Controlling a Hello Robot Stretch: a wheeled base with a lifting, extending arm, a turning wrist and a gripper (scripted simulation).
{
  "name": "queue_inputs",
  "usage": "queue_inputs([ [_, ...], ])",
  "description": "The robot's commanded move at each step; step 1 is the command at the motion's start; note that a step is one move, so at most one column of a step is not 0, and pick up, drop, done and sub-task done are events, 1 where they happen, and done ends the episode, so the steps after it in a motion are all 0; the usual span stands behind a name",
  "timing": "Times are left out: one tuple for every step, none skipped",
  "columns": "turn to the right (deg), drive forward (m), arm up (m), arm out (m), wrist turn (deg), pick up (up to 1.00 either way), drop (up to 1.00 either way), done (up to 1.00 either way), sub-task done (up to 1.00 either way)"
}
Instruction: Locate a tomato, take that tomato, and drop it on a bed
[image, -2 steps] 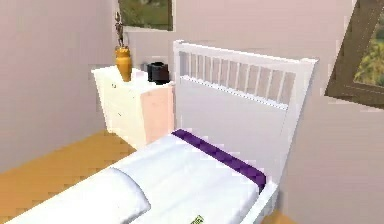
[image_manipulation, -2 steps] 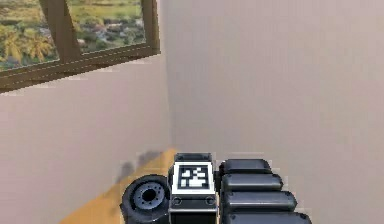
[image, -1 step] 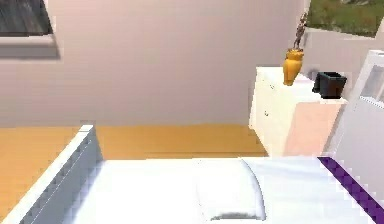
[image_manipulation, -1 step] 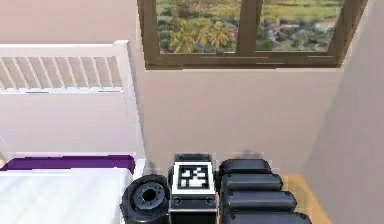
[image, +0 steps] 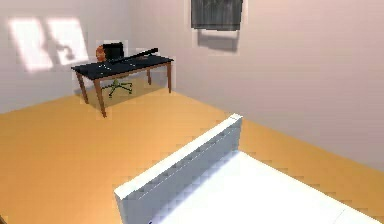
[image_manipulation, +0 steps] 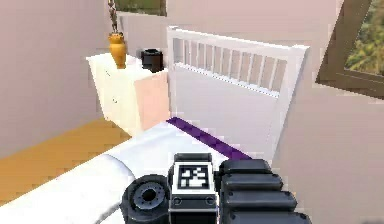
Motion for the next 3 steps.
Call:
queue_inputs([
  [-21.0, 0.0, 0.0, 0.0, 0.0, 0.0, 0.0, 0.0, 0.0],
  [0.0, 0.0, 0.0, 0.36, 0.0, 0.0, 0.0, 0.0, 0.0],
  [0.0, 0.0, 0.0, 0.0, 45.0, 0.0, 0.0, 0.0, 0.0],
])
